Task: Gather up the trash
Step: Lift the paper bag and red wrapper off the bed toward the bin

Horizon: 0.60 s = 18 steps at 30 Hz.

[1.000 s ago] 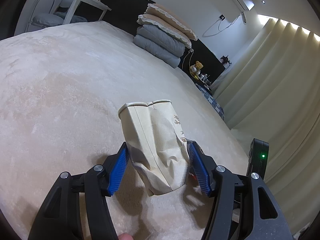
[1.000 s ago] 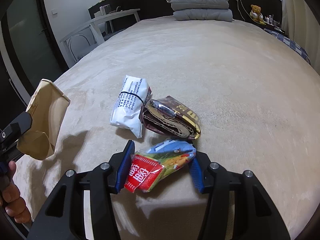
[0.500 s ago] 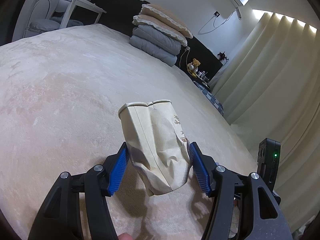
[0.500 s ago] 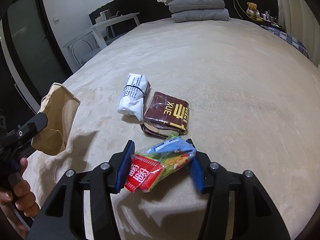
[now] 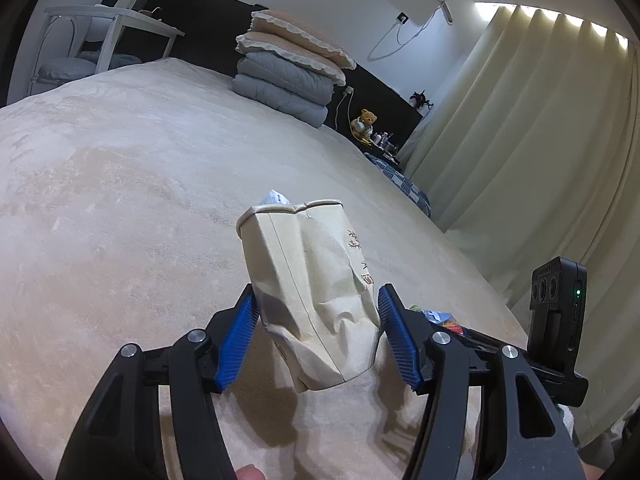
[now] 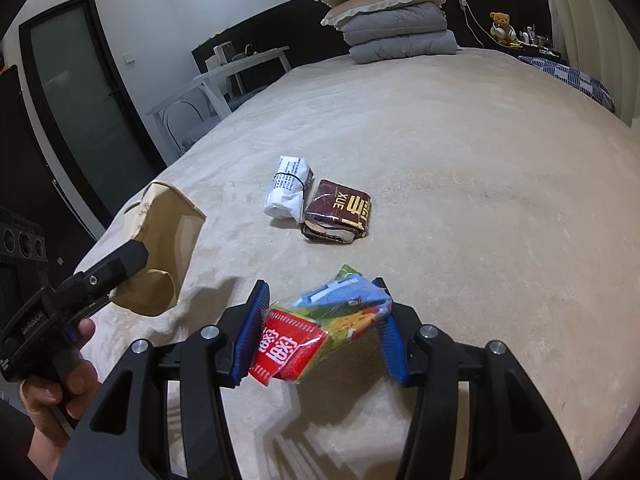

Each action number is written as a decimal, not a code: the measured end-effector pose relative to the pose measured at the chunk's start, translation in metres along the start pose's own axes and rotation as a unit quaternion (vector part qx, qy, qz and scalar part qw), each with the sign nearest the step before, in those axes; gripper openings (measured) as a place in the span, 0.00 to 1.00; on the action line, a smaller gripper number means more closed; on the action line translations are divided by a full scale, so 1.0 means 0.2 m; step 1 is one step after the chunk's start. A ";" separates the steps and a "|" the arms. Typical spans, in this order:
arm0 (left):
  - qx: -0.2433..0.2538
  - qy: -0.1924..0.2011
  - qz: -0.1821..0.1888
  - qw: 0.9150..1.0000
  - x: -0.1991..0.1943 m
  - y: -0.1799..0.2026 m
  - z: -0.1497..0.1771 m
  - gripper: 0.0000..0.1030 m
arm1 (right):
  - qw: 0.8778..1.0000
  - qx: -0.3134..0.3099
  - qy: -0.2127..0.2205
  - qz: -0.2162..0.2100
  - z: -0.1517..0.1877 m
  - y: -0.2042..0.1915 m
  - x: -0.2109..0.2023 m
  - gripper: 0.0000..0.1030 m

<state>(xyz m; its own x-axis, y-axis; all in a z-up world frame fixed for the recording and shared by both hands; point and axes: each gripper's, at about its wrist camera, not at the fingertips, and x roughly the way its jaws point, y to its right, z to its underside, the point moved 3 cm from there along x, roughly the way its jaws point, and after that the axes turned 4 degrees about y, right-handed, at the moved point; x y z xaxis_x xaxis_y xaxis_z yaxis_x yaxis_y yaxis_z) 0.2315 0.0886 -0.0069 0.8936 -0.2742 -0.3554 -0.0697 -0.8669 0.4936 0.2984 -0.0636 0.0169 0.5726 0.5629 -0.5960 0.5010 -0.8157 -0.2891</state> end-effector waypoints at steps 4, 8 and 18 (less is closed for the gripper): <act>0.011 0.000 0.004 1.000 -0.04 0.04 0.07 0.57 | 1.000 0.008 0.016 -0.015 0.05 0.00 -0.12 0.51; 0.007 0.001 0.008 1.000 -0.11 0.08 0.15 0.57 | 0.999 0.010 0.030 -0.022 0.12 0.01 -0.24 0.51; 0.007 0.003 0.026 1.000 -0.32 0.22 0.35 0.57 | 0.999 0.022 0.034 -0.022 0.34 0.00 -0.48 0.51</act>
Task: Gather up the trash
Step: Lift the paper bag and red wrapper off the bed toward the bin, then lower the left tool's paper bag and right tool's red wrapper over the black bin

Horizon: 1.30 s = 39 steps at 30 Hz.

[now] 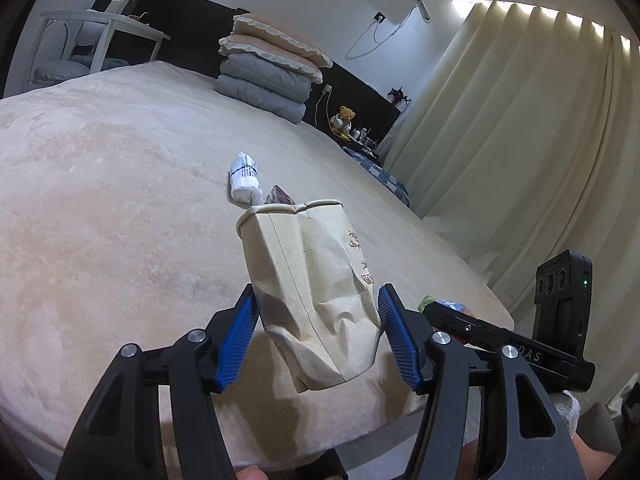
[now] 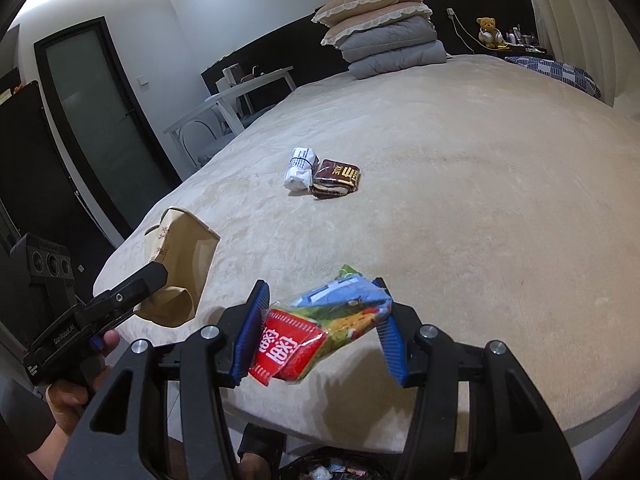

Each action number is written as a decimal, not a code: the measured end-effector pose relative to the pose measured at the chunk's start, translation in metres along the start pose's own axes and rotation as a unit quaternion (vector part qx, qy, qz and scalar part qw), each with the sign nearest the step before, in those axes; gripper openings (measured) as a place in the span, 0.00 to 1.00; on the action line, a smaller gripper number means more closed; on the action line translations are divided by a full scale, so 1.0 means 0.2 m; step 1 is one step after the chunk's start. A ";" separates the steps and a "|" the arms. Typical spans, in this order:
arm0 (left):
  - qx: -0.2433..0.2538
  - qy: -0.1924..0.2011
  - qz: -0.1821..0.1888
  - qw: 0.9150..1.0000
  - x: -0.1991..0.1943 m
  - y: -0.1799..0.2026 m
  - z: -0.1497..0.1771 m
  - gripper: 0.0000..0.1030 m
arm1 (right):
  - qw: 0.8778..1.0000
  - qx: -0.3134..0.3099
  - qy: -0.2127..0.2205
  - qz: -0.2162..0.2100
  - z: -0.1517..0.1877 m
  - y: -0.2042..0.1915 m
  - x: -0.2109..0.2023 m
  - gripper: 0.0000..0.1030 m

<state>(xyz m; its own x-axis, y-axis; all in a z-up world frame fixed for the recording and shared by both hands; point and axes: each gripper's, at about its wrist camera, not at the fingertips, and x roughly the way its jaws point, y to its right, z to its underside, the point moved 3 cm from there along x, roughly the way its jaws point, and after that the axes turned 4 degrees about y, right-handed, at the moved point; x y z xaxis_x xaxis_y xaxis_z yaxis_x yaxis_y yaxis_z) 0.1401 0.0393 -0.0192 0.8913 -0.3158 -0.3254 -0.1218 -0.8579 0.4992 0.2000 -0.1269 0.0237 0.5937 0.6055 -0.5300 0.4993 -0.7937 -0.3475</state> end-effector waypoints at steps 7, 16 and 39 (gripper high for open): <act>0.003 0.000 0.010 1.000 -0.13 0.10 0.12 0.57 | 1.000 -0.003 0.001 -0.008 0.15 -0.05 -0.14 0.51; 0.003 -0.003 0.019 1.000 -0.30 0.20 0.25 0.57 | 1.000 0.000 0.002 -0.011 0.30 -0.12 -0.29 0.51; 0.006 -0.083 0.004 0.996 -0.41 0.34 0.58 0.57 | 0.999 0.027 -0.043 -0.003 0.59 -0.11 -0.43 0.52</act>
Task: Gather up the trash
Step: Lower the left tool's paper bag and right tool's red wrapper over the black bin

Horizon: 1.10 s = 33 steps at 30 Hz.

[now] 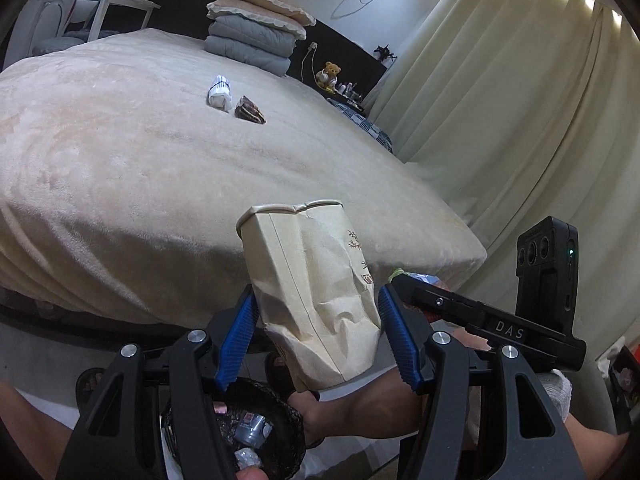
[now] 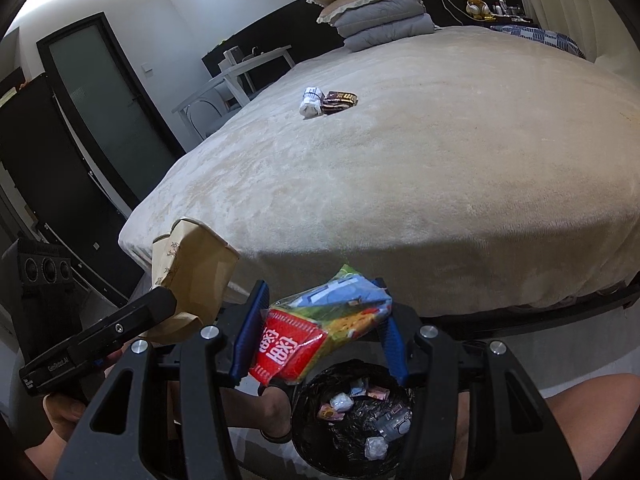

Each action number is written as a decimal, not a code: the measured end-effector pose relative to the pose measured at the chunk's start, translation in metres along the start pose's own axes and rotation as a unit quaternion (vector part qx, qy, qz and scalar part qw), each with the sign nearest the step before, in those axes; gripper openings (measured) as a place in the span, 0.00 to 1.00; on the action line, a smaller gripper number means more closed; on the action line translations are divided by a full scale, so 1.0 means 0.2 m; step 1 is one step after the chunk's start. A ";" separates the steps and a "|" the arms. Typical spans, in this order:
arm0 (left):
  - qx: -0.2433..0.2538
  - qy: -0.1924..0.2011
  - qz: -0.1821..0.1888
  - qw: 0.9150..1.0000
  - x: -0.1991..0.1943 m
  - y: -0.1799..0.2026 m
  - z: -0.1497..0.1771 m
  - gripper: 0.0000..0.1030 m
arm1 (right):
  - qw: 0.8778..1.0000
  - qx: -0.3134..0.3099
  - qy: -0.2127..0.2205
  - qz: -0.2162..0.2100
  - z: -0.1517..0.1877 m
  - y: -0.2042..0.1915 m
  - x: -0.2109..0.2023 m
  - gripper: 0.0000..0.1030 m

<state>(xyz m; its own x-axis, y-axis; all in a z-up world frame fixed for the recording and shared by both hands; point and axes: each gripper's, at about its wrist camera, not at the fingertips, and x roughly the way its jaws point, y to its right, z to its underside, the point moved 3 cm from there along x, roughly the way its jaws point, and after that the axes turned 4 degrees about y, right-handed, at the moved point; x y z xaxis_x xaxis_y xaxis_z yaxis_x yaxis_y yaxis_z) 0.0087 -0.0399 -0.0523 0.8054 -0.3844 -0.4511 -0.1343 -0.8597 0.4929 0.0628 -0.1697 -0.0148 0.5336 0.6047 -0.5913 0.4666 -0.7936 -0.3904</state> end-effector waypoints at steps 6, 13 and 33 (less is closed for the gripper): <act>-0.025 -0.055 -0.017 0.998 0.10 -0.04 0.08 0.57 | 0.999 0.008 -0.039 0.009 0.05 0.05 0.06 0.52; -0.043 -0.120 -0.042 0.991 0.21 -0.11 0.20 0.57 | 0.993 0.028 -0.109 0.026 0.14 0.11 0.20 0.52; -0.112 -0.281 -0.106 0.947 0.39 -0.34 0.48 0.57 | 0.945 0.111 -0.306 0.035 0.46 0.26 0.56 0.51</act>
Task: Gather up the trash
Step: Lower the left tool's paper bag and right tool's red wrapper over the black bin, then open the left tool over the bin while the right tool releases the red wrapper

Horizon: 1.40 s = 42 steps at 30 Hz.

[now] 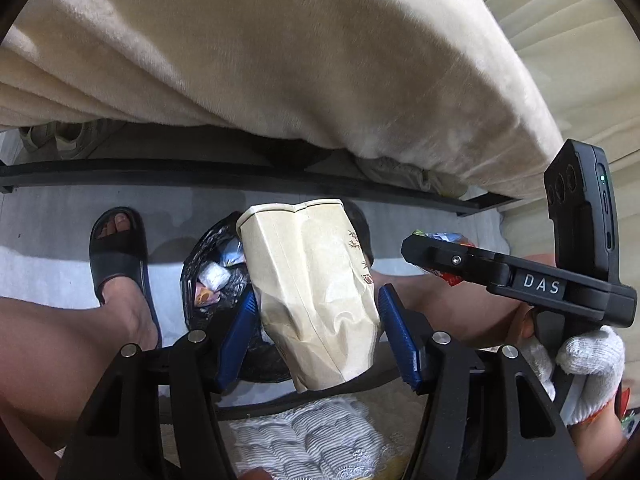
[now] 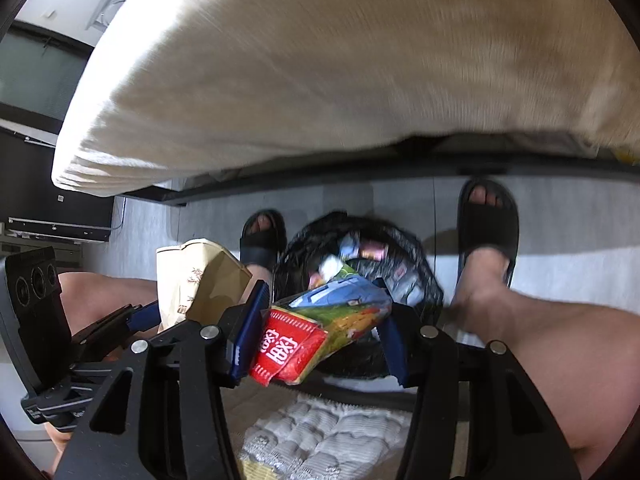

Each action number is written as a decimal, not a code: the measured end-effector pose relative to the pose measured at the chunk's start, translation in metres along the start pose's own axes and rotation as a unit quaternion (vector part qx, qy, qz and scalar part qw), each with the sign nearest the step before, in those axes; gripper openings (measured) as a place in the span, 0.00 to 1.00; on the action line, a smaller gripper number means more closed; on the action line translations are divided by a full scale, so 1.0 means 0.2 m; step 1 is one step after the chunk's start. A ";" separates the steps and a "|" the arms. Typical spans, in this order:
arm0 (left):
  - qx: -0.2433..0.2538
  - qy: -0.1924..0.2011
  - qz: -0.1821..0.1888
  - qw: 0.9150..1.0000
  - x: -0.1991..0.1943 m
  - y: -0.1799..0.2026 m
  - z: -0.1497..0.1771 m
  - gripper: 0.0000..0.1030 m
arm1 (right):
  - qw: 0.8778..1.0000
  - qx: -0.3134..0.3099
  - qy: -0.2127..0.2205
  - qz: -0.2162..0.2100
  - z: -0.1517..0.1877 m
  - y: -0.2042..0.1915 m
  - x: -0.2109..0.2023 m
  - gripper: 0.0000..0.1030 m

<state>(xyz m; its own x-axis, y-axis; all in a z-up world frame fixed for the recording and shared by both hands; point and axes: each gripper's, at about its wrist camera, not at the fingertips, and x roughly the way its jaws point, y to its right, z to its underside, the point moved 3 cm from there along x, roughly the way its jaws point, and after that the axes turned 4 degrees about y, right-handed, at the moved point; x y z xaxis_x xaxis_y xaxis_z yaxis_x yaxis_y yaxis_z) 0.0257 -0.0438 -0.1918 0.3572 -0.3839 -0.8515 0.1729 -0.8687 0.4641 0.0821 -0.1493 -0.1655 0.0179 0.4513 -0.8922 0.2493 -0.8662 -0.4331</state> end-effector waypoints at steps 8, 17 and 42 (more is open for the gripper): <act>-0.003 -0.041 -0.016 0.999 0.09 -0.03 0.05 0.57 | 0.999 0.017 -0.044 0.001 0.01 0.00 0.09 0.52; -0.009 -0.049 -0.022 0.999 0.11 -0.05 0.06 0.58 | 0.998 0.017 -0.054 0.002 0.01 0.01 0.12 0.52; -0.017 -0.013 -0.020 1.000 0.05 -0.06 0.02 0.80 | 0.999 0.039 -0.013 -0.027 -0.05 0.02 0.03 0.67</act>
<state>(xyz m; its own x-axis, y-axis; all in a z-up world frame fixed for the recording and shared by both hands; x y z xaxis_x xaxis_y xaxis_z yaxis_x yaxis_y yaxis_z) 0.0230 -0.0392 -0.2066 0.3250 -0.3582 -0.8753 0.2170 -0.8726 0.4376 0.0936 -0.1466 -0.1718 -0.0196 0.4934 -0.8696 0.1724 -0.8551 -0.4890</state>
